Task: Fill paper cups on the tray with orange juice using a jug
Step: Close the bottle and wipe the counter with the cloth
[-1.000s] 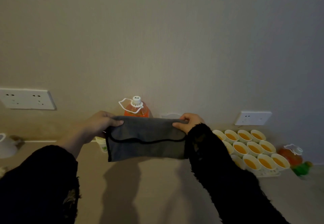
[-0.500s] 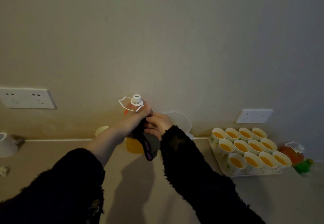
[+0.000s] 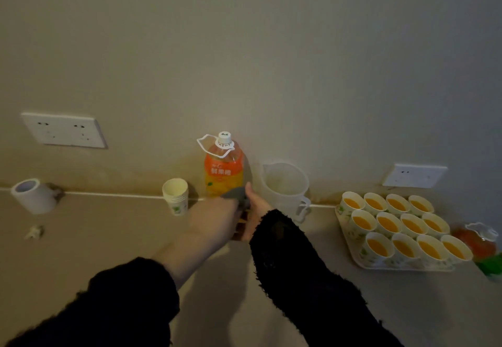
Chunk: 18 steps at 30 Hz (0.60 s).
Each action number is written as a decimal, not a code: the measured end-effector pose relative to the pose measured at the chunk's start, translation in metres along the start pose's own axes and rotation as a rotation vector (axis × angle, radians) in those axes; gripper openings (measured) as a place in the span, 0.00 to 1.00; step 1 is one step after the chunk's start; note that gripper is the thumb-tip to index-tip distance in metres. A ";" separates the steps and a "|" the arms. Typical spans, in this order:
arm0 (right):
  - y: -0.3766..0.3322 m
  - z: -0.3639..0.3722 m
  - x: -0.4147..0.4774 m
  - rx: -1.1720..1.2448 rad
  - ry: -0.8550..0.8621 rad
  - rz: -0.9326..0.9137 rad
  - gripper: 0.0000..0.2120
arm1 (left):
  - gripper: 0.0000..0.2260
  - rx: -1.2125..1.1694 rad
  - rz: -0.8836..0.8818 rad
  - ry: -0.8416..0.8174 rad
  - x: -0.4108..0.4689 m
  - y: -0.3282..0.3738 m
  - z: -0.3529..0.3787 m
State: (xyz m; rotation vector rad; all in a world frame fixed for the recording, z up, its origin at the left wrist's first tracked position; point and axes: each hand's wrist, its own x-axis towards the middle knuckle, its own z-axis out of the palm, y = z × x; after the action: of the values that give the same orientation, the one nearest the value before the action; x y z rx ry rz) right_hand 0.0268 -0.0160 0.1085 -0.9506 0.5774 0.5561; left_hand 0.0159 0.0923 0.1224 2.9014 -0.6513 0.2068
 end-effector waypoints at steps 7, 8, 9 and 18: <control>0.026 -0.018 0.029 -0.359 0.271 0.058 0.18 | 0.13 -0.788 -0.328 -0.226 -0.039 -0.009 0.024; 0.030 -0.018 0.030 -0.397 0.208 0.060 0.18 | 0.12 -0.791 -0.485 -0.113 -0.040 -0.019 0.028; 0.033 -0.014 0.028 -0.419 0.187 0.062 0.19 | 0.10 -0.769 -0.628 -0.028 -0.042 -0.027 0.031; 0.052 0.021 0.059 -0.361 0.114 0.147 0.08 | 0.22 -1.752 -1.154 -0.323 -0.057 -0.088 0.056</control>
State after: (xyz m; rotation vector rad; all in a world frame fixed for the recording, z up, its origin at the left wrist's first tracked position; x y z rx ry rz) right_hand 0.0386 0.0377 0.0487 -1.2942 0.6649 0.7575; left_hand 0.0083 0.1840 0.0467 1.1574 0.6441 -0.6364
